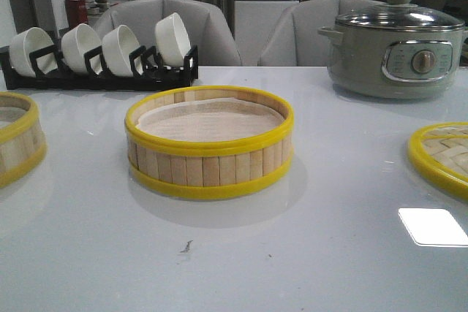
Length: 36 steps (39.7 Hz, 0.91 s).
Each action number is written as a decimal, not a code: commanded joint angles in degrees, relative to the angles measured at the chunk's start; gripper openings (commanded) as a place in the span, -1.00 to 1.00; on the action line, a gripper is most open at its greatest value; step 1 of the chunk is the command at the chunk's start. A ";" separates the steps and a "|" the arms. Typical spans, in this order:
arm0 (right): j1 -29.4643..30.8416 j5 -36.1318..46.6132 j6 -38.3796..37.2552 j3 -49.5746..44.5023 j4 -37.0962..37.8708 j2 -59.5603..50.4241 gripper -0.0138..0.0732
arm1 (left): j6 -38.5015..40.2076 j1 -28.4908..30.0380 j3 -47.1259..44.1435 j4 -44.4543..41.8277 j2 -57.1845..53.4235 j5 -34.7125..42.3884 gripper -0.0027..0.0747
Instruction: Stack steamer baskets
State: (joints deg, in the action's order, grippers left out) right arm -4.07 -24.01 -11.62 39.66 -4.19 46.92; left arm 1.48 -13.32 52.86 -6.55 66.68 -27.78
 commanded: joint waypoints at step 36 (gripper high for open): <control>0.06 3.84 0.23 2.39 0.80 -0.16 0.41 | 0.01 4.46 19.16 -1.64 29.80 -4.53 0.32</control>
State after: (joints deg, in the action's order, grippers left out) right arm -4.07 -24.14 -11.62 39.66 -3.66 46.92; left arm 1.27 -9.92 70.00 -8.16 98.78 -34.37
